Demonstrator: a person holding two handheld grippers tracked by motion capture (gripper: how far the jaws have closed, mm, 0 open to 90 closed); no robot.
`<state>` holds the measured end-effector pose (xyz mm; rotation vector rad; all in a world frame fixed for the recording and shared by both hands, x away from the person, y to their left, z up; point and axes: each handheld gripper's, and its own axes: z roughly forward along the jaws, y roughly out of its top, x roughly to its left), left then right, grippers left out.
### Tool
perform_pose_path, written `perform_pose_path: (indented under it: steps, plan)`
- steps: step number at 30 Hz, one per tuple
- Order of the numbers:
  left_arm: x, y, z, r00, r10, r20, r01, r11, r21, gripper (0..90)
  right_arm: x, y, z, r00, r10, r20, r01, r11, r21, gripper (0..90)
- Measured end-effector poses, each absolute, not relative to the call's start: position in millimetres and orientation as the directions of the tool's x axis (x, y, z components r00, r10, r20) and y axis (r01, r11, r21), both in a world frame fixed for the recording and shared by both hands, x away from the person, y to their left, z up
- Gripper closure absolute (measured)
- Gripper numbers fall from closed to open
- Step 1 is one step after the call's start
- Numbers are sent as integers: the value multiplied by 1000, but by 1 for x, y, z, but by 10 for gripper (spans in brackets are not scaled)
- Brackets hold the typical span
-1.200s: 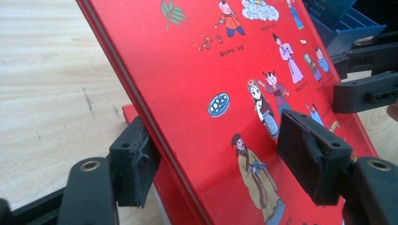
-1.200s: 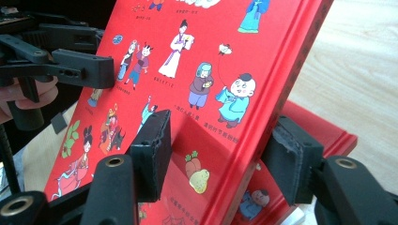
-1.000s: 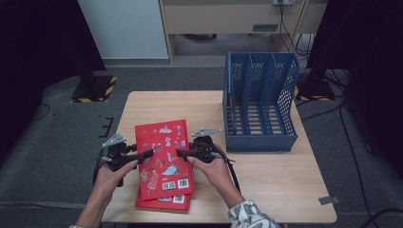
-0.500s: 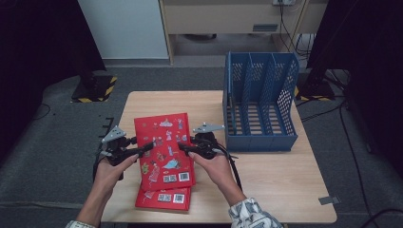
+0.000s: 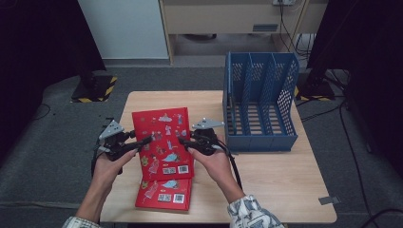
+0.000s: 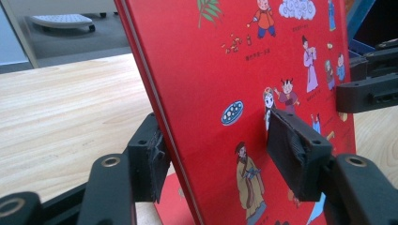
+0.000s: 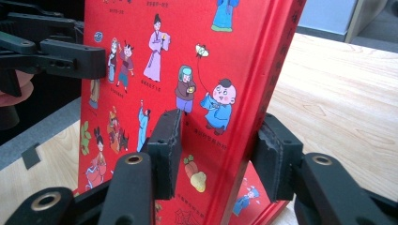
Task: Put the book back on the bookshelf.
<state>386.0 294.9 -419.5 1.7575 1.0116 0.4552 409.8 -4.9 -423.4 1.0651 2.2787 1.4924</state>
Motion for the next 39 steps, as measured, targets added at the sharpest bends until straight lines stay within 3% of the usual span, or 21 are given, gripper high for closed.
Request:
perform_pose_path:
  steps: [32,39]
  plan:
    - [393,285,-396,576,815,-59,313,-154,937,438,411,-9,-407,-701,704,115,371,223,902,591]
    - [393,288,-398,583,808,-82,338,-149,929,417,408,-11,-406,-711,695,107,361,230,904,611]
